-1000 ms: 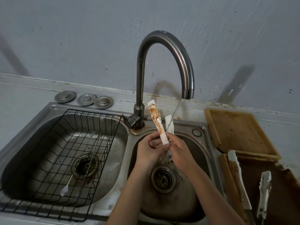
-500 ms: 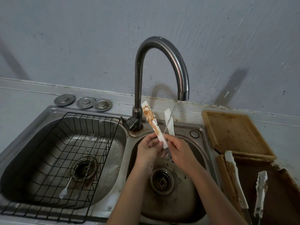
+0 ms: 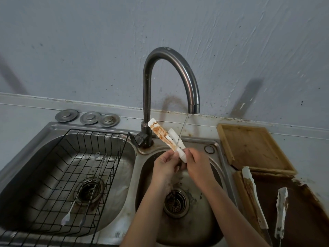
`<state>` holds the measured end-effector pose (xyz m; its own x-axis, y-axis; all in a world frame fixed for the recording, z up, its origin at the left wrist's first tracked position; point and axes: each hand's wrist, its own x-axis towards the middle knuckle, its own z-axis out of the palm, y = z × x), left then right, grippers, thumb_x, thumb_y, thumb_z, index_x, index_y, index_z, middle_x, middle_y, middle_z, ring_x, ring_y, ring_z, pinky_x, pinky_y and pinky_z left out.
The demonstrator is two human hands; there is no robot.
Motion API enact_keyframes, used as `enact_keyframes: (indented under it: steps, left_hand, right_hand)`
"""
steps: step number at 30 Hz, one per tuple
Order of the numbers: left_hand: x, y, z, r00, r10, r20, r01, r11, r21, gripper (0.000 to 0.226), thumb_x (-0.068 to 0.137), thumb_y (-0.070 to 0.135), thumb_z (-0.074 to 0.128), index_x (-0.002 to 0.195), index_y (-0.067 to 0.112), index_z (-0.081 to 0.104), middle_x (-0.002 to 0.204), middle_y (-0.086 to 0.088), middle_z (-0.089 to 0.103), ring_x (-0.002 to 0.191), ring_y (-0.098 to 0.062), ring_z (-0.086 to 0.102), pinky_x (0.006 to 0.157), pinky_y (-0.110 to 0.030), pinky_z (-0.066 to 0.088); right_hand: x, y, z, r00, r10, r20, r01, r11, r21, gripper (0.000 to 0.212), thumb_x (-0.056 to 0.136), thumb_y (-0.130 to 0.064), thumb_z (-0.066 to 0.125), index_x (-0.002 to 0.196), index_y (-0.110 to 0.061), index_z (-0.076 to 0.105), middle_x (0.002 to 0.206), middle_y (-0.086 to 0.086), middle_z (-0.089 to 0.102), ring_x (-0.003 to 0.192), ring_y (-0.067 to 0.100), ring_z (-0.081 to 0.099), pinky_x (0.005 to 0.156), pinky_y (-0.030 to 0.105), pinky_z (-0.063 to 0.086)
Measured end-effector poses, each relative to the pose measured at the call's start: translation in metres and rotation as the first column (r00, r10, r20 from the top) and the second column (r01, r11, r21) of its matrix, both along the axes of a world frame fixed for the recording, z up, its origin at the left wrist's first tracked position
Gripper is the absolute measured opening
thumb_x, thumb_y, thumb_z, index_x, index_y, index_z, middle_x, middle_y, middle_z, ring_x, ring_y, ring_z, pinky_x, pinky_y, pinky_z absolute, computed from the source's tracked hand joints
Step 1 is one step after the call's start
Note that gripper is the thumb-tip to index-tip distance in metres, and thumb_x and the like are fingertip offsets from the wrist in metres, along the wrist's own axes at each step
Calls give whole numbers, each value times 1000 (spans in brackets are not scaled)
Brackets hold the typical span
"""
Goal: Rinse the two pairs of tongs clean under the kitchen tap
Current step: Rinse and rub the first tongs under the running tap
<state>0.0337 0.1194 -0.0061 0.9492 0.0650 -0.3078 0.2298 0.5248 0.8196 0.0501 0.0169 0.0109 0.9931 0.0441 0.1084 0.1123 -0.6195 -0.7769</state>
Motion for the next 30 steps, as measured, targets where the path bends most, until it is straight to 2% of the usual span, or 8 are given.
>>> enact_keyframes:
  steps: [4, 8, 11, 15, 20, 24, 26, 30]
  left_hand:
    - [-3, 4, 2, 998, -10, 58, 5, 996, 93, 14, 82, 2, 66, 93, 9, 70, 72, -6, 70, 65, -16, 64, 60, -22, 54]
    - [-3, 11, 3, 1000, 8, 29, -11, 995, 95, 19, 88, 3, 57, 90, 16, 71, 71, -5, 68, 62, -12, 61, 62, -23, 54]
    - [-4, 11, 5, 1000, 19, 16, -21, 992, 127, 29, 95, 8, 47, 85, 19, 72, 63, -7, 62, 56, -12, 54, 59, -24, 48]
    - [1, 9, 12, 999, 37, 30, -38, 998, 40, 35, 96, 7, 45, 78, 16, 73, 66, -11, 59, 61, -18, 52, 65, -30, 46]
    - [7, 9, 17, 998, 25, 61, -34, 989, 141, 24, 94, 7, 48, 99, 17, 69, 78, -6, 69, 70, -17, 59, 70, -30, 49]
    - [5, 10, 18, 993, -14, 121, -6, 986, 165, 21, 90, 2, 53, 89, 15, 70, 64, -9, 56, 55, -14, 51, 58, -23, 46]
    - [2, 10, 16, 993, -27, 118, 11, 991, 133, 14, 86, 1, 60, 88, 10, 70, 65, -9, 63, 52, -13, 57, 53, -19, 49]
    - [-3, 6, 7, 999, -9, 38, 3, 988, 154, 4, 80, 12, 70, 80, 11, 74, 64, 1, 69, 53, -5, 61, 51, -15, 47]
  right_hand:
    - [-1, -4, 1, 989, 97, -112, -81, 987, 137, 20, 92, -15, 45, 93, -14, 65, 73, 0, 65, 64, 11, 59, 58, 25, 45]
    - [-3, -4, 4, 942, 273, -195, -203, 926, 318, 26, 91, -10, 44, 101, -19, 66, 66, -5, 63, 51, -2, 50, 49, 15, 36]
    - [-3, -3, 5, 944, 273, -188, -213, 934, 286, 27, 91, -9, 44, 101, -19, 66, 61, -4, 63, 45, -1, 48, 47, 14, 35]
    - [4, 3, 6, 971, 194, -142, -166, 968, 187, 20, 91, -11, 48, 100, -18, 64, 64, -3, 65, 44, 0, 48, 45, 14, 37]
    - [6, 7, 3, 991, 130, 17, -131, 980, 149, 8, 90, -17, 55, 94, -18, 60, 73, -1, 67, 55, 3, 56, 49, 10, 41]
    - [3, 5, 2, 982, 190, 7, -189, 969, 162, 17, 92, -11, 47, 95, -20, 61, 65, -8, 59, 52, -2, 50, 49, 10, 39]
    - [0, -1, 3, 980, 197, 2, -196, 970, 147, 22, 93, -12, 45, 87, -28, 58, 61, -9, 56, 51, -1, 48, 49, 12, 38]
    - [-8, -16, 5, 986, 161, 40, -158, 985, -72, 17, 94, -27, 45, 82, -32, 56, 60, -13, 54, 51, 0, 50, 47, 15, 34]
